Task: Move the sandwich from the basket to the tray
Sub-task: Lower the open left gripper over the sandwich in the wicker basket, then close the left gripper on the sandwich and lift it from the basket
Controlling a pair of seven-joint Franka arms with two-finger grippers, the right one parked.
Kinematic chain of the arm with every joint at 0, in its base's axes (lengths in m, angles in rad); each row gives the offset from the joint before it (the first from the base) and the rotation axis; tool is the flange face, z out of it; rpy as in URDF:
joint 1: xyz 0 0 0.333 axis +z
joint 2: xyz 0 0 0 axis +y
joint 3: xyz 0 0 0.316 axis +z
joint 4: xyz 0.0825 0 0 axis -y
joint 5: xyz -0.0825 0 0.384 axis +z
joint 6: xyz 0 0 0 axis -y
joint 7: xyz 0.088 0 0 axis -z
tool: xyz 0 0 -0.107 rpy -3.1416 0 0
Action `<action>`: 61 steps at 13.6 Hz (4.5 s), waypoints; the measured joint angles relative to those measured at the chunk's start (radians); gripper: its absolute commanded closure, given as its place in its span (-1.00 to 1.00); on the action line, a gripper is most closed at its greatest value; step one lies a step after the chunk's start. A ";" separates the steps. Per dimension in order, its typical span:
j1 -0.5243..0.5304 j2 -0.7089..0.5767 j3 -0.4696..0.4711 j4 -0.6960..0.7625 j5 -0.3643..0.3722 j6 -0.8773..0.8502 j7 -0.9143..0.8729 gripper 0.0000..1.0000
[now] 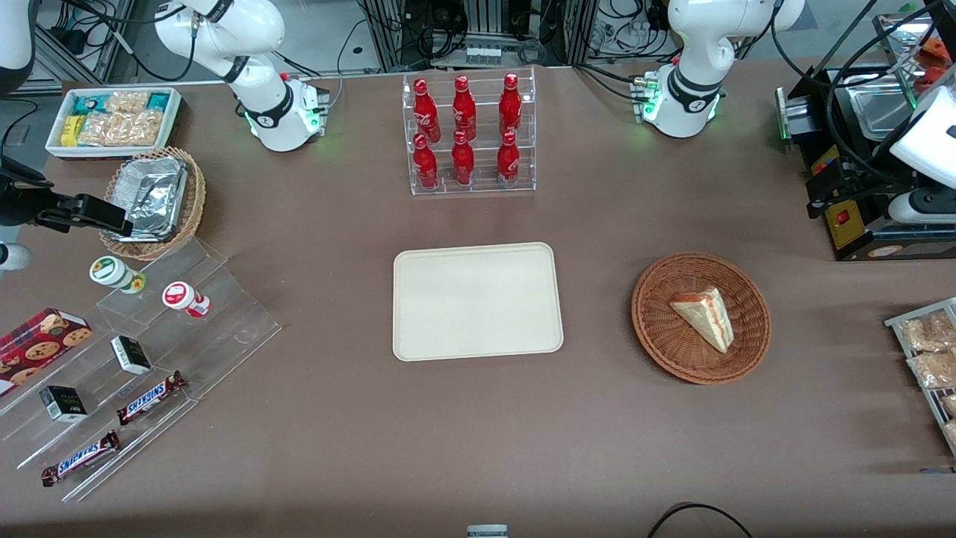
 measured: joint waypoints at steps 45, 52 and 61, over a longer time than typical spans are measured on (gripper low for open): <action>-0.002 0.210 -0.021 -0.851 -0.003 1.208 -0.703 1.00; -0.009 0.187 -0.037 -0.687 -0.003 0.989 -0.706 1.00; -0.357 0.237 -0.051 -0.223 0.042 0.501 -0.706 1.00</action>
